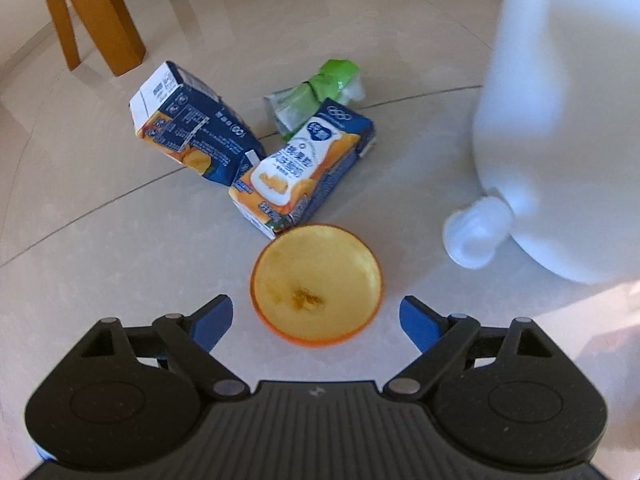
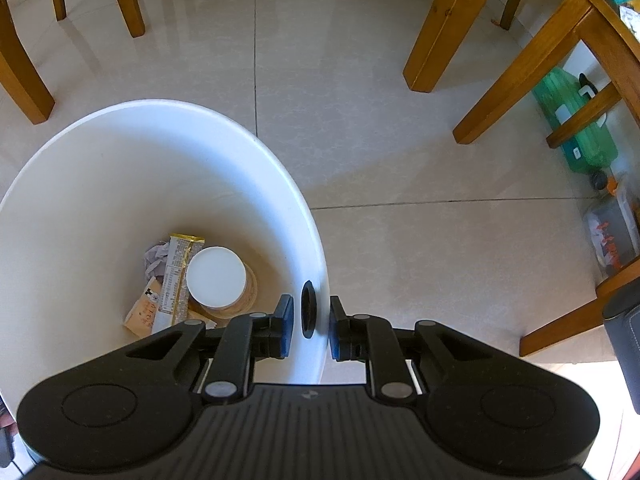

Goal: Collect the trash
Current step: 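Return the left gripper to the pile and grasp the second orange peel half, then carry the orange peel over the white bin and open the left gripper, then lower the left gripper to the white cup lid and grasp it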

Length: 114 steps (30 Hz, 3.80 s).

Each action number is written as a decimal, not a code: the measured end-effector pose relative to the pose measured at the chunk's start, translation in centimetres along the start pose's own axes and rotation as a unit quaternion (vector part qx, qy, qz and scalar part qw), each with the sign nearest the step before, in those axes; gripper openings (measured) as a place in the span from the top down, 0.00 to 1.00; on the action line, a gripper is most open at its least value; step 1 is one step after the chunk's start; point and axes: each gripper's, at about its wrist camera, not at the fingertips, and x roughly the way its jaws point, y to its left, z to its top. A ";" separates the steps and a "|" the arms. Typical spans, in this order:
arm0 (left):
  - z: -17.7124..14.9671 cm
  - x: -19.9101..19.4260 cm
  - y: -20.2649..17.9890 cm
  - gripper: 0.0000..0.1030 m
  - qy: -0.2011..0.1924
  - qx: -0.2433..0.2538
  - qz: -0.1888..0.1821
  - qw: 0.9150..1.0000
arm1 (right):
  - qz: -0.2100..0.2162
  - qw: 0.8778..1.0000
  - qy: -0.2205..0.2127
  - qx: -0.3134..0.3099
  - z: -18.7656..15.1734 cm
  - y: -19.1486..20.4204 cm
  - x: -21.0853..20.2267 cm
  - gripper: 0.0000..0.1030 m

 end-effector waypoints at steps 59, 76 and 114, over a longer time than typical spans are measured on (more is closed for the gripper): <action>5.8 -13.6 3.2 0.40 -0.006 0.033 -0.066 0.997 | 0.001 1.000 -0.001 -0.013 0.2 -0.1 0.6 0.88; 17.4 -27.5 -5.5 0.34 -0.125 0.140 -0.164 0.968 | 0.005 1.000 -0.003 -0.016 0.0 0.0 0.7 0.88; 6.1 -12.9 -2.1 0.17 -0.084 0.095 -0.108 0.986 | -0.001 1.000 -0.008 -0.029 -0.4 0.2 0.6 0.87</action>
